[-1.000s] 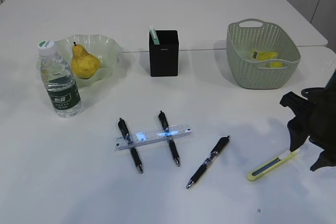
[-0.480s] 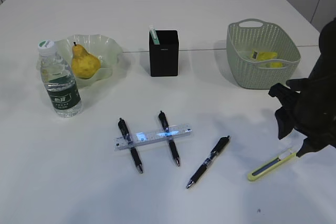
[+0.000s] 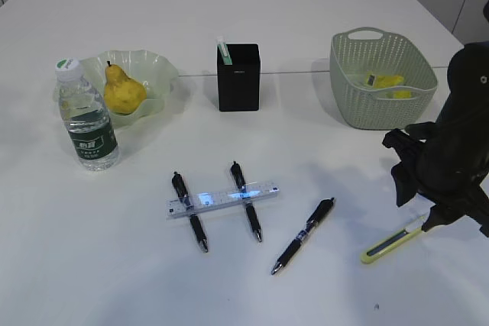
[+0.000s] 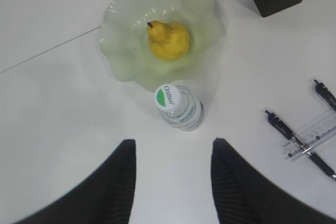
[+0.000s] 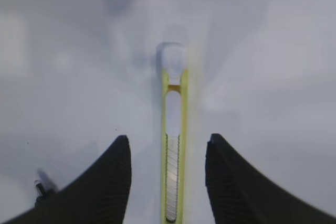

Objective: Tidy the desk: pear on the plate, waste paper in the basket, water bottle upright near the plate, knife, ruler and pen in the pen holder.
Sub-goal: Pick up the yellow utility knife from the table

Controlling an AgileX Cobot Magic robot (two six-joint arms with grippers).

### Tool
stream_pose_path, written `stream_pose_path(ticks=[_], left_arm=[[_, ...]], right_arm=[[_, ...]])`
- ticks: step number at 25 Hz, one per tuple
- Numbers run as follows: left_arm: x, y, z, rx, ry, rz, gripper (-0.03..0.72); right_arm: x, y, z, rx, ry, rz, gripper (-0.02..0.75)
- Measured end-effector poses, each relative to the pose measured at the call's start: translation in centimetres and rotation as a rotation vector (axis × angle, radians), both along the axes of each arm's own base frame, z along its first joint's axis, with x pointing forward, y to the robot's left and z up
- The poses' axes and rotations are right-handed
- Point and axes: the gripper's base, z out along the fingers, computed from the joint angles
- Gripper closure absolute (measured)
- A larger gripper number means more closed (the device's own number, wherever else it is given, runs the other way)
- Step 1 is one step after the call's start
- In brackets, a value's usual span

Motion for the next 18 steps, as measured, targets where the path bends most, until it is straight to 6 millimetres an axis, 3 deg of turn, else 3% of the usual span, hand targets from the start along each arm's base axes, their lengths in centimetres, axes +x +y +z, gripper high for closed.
stream_pose_path(ticks=[18], left_arm=[[0.0, 0.0, 0.0, 0.0, 0.0, 0.0, 0.36]], right_arm=[[0.2, 0.0, -1.3, -0.006, 0.035, -0.006, 0.364]])
